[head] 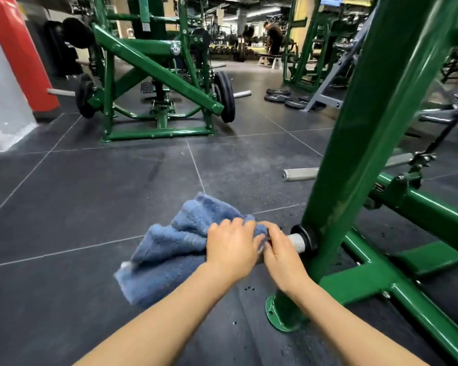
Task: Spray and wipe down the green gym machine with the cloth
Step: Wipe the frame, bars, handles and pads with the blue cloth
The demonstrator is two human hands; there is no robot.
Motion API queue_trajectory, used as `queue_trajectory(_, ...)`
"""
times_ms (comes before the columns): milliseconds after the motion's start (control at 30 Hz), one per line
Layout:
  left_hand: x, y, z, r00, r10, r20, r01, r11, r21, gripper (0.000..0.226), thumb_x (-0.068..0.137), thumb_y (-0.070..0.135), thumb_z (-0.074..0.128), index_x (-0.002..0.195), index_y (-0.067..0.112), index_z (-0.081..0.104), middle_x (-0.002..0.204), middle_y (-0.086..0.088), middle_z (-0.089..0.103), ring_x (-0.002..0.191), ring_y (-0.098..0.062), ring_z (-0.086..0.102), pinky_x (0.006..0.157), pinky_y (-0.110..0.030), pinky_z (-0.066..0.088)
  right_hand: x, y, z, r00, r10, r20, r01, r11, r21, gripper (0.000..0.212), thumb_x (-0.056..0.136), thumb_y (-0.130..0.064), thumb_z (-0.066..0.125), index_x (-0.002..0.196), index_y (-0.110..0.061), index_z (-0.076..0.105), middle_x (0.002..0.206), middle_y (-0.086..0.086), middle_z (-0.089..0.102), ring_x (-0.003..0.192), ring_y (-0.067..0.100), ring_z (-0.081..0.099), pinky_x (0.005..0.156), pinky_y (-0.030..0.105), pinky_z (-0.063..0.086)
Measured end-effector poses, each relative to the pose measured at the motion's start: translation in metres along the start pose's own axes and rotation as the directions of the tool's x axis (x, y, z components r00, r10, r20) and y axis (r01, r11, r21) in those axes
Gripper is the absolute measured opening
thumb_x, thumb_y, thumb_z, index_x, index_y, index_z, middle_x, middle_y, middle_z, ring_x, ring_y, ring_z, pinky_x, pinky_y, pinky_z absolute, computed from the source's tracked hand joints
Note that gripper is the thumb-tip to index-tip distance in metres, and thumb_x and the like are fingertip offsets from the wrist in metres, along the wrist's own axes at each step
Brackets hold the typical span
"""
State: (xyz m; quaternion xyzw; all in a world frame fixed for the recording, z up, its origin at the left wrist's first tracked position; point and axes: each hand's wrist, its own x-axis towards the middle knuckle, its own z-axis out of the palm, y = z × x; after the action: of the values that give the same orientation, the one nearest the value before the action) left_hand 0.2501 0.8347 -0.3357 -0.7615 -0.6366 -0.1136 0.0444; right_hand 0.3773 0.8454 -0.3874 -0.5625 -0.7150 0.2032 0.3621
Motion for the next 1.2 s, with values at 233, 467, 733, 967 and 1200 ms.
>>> queue_trajectory(233, 0.018, 0.070, 0.043, 0.985, 0.105, -0.139, -0.092, 0.991, 0.100, 0.010, 0.070, 0.029, 0.065, 0.064, 0.023, 0.061, 0.064, -0.001, 0.055, 0.060, -0.024, 0.054, 0.063, -0.036, 0.034, -0.025, 0.052, -0.051, 0.923, -0.288, -0.257, 0.116, 0.842, -0.526, 0.030, 0.072, -0.009, 0.030, 0.090, -0.009, 0.055, 0.090, 0.007, 0.056, 0.080, 0.027, 0.051, 0.070, 0.039, 0.050)
queue_trajectory(467, 0.047, 0.088, 0.043, 0.995, 0.082, -0.052, -0.078, 0.994, 0.076, 0.028, 0.094, 0.025, 0.033, 0.095, 0.017, 0.060, 0.087, -0.005, 0.065, 0.079, -0.027, 0.064, 0.069, -0.035, 0.041, -0.015, 0.054, -0.060, 0.913, -0.358, -0.197, 0.199, 0.810, -0.551, 0.018, 0.071, -0.010, 0.034, 0.086, -0.014, 0.044, 0.082, 0.004, 0.050, 0.075, 0.021, 0.040, 0.064, 0.031, 0.036)
queue_trajectory(733, 0.069, 0.078, 0.021, 0.958, -0.284, 0.043, 0.264, 0.808, -0.526, 0.039, 0.104, 0.031, 0.026, 0.118, 0.008, 0.054, 0.116, -0.014, 0.064, 0.111, -0.034, 0.057, 0.088, -0.036, 0.041, -0.018, 0.056, -0.082, 0.941, -0.338, 0.013, 0.293, 0.794, -0.532, 0.019, 0.066, -0.017, 0.031, 0.081, -0.016, 0.042, 0.083, 0.001, 0.047, 0.077, 0.021, 0.044, 0.061, 0.029, 0.037)
queue_trajectory(967, 0.058, 0.115, 0.028, 0.990, -0.136, -0.030, 0.108, 0.888, -0.447, 0.037, 0.103, 0.032, 0.029, 0.121, 0.008, 0.050, 0.117, -0.013, 0.064, 0.106, -0.035, 0.058, 0.085, -0.040, 0.043, -0.016, 0.067, -0.094, 0.921, -0.364, 0.141, 0.383, 0.775, -0.503, 0.031, 0.057, -0.005, 0.052, 0.086, -0.016, 0.048, 0.082, 0.003, 0.054, 0.074, 0.024, 0.052, 0.046, 0.032, 0.047)
queue_trajectory(1200, 0.102, 0.080, 0.031, 0.912, 0.048, 0.408, 0.120, 0.919, -0.375, 0.025, 0.097, 0.014, 0.030, 0.082, 0.013, 0.051, 0.117, -0.018, 0.059, 0.106, -0.033, 0.054, 0.083, -0.034, 0.038, -0.013, 0.061, -0.094, 0.906, -0.399, 0.144, 0.413, 0.752, -0.514, 0.018, 0.069, -0.015, 0.032, 0.072, -0.014, 0.050, 0.078, 0.000, 0.051, 0.076, 0.020, 0.046, 0.046, 0.031, 0.044)
